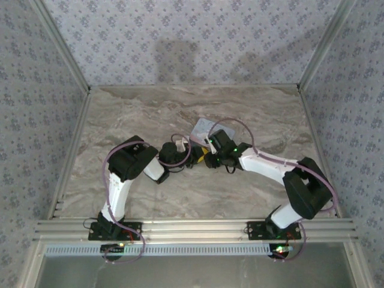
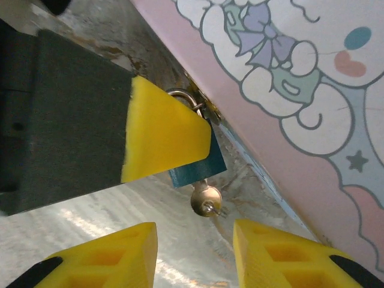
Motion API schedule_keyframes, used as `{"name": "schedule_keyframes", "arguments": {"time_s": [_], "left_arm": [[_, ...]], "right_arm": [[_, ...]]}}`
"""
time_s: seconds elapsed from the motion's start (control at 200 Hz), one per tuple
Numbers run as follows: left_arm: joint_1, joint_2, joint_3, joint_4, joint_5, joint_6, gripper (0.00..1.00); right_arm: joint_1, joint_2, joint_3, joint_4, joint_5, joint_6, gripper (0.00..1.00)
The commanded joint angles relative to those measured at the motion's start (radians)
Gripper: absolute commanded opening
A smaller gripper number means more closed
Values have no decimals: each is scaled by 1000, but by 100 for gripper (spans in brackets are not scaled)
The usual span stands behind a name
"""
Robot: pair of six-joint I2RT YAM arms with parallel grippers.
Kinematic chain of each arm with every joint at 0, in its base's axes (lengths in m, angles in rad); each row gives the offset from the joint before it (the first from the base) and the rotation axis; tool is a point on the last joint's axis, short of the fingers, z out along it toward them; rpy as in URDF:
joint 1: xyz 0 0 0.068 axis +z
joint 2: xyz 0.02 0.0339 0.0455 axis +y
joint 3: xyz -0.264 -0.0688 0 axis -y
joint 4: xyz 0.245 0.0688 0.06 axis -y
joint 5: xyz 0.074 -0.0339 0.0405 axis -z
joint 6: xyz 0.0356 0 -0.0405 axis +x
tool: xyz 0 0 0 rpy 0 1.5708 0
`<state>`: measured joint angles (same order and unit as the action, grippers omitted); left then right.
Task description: Unlock a padlock with a key
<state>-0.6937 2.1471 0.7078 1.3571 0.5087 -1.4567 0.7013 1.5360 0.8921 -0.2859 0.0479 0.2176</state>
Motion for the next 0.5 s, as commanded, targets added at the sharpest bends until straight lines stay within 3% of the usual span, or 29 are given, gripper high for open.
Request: {"name": "schedule_keyframes", "arguments": {"time_s": [0.0, 0.31, 0.43, 0.495], "left_arm": [[-2, -14, -10, 40, 31, 13, 0], [-2, -18, -2, 41, 42, 6, 0], [-2, -15, -5, 45, 43, 4, 0], [-1, -16, -7, 44, 48, 5, 0]], "right_arm": [[30, 50, 57, -57, 122, -72, 41], [78, 145, 113, -65, 228, -124, 36], [81, 164, 132, -62, 231, -127, 28], [81, 170, 138, -63, 218, -127, 18]]}}
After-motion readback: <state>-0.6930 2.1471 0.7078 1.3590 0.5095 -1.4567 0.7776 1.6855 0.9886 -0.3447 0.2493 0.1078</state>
